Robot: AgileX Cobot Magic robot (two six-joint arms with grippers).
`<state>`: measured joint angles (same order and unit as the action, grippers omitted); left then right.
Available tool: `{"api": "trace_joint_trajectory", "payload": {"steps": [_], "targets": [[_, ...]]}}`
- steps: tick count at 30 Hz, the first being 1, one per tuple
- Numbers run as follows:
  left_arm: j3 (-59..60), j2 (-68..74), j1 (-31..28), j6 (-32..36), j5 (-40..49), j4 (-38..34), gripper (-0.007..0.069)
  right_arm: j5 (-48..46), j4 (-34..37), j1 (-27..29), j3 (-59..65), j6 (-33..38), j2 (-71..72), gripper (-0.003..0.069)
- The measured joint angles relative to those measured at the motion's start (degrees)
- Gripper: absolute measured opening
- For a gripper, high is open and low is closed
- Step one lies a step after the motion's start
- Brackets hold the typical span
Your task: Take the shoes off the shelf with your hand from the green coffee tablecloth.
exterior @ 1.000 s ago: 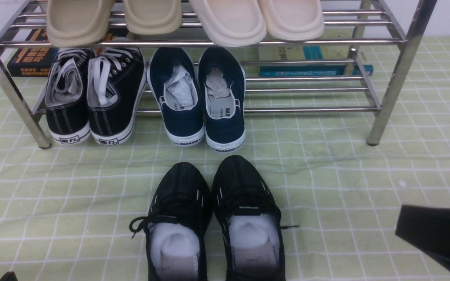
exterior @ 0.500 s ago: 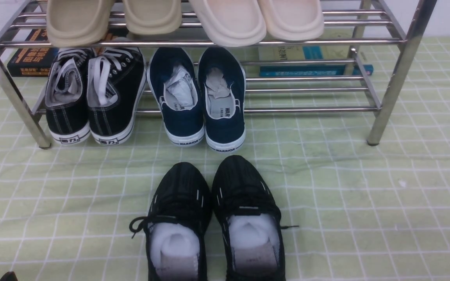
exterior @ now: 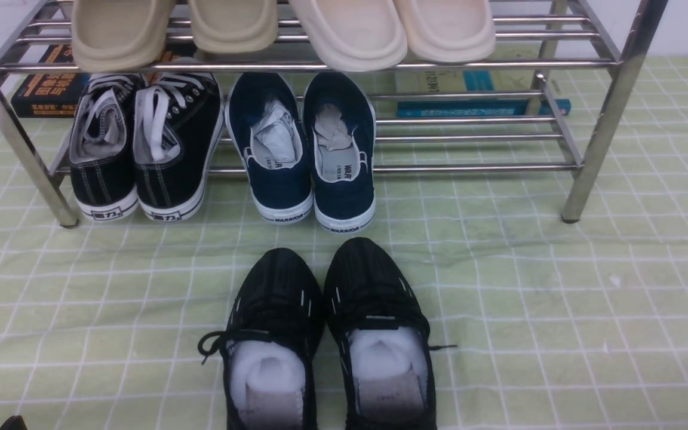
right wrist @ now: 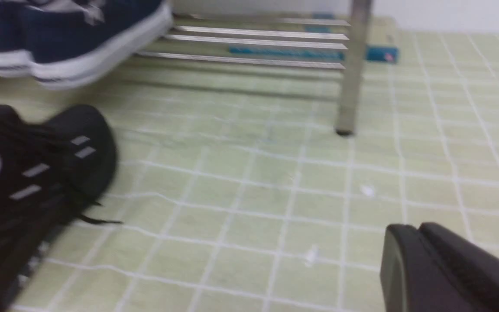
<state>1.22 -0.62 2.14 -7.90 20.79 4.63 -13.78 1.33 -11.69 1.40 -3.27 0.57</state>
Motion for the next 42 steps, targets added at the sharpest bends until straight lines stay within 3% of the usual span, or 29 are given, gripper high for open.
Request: {"api": "trace_joint_trajectory", "payload": {"steps": [14,25,30,37,42], "targets": [[0.0,0.0,0.0,0.0,0.0,0.0,0.0242,-7.18,3.33,7.79,-0.35,8.03,0.02,0.0073],[0.0,0.0,0.0,0.0,0.0,0.0,0.0242,-8.68,3.62,14.28,-0.63,8.53,0.02,0.0082],[0.0,0.0,0.0,0.0,0.0,0.0,0.0242,-8.73,3.71,13.93,-0.63,8.53,0.02,0.009],[0.0,0.0,0.0,0.0,0.0,0.06,0.0242,-8.73,3.71,6.92,-0.63,8.53,0.02,0.0094],[0.0,0.0,0.0,0.0,0.0,0.27,0.0242,-8.73,3.71,6.85,-0.63,8.53,0.02,0.0099]]}}
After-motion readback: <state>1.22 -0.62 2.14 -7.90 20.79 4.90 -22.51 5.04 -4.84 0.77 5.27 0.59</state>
